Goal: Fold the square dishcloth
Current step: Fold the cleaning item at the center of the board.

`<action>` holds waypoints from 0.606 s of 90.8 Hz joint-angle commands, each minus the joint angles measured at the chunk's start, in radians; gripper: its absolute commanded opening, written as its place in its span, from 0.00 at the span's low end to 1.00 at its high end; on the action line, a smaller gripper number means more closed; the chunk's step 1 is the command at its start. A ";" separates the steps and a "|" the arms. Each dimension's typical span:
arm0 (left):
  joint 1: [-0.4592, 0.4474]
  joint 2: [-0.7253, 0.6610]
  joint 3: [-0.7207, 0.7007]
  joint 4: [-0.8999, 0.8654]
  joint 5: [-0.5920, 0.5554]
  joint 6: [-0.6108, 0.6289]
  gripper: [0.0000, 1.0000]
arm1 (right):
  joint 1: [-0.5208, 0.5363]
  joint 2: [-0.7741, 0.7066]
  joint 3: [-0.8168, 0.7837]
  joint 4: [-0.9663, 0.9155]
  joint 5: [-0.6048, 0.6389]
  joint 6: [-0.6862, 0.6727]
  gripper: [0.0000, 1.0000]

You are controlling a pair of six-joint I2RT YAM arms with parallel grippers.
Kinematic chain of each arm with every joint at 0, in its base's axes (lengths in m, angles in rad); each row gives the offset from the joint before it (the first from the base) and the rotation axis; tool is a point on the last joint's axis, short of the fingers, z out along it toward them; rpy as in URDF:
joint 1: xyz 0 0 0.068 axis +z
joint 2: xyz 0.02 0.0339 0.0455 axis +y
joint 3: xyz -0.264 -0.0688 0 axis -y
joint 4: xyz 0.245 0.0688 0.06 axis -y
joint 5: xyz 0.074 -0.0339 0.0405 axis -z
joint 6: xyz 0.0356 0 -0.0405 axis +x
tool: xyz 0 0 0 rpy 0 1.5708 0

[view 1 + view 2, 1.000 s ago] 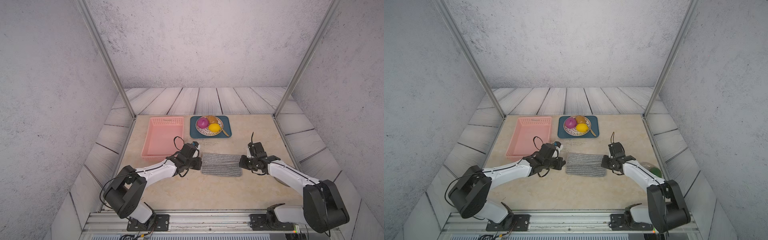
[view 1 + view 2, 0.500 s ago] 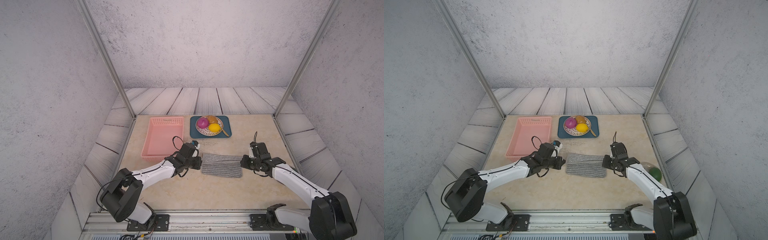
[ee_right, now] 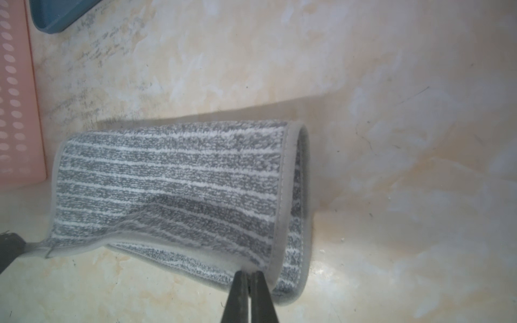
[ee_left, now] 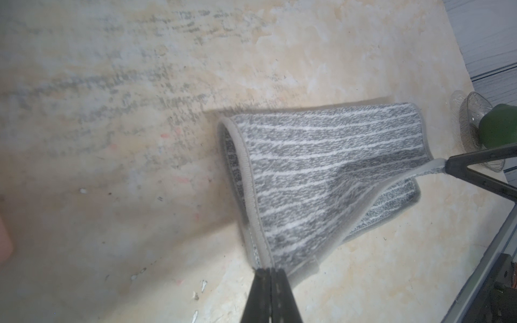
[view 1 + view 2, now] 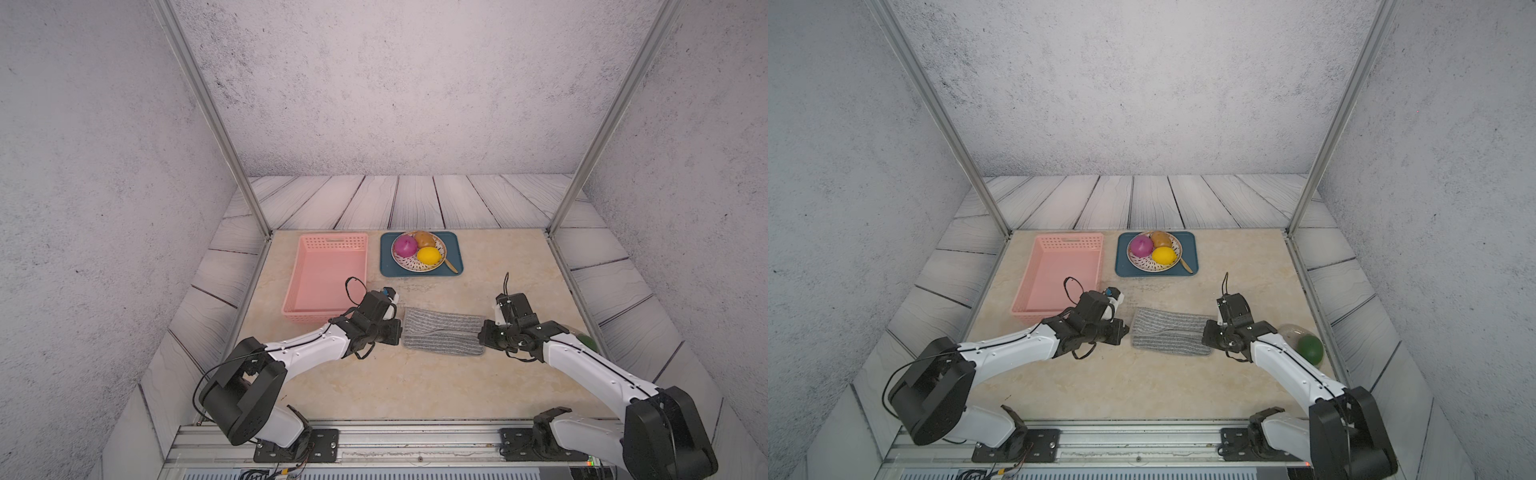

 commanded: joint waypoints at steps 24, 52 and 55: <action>-0.010 -0.001 -0.015 -0.002 0.007 -0.006 0.00 | 0.020 0.002 -0.033 -0.015 0.004 0.015 0.00; -0.015 -0.015 -0.032 -0.002 0.010 -0.014 0.00 | 0.022 -0.010 -0.027 -0.024 0.009 0.018 0.00; -0.015 -0.017 -0.032 -0.002 0.011 -0.015 0.00 | 0.023 -0.015 -0.024 -0.029 0.010 0.016 0.00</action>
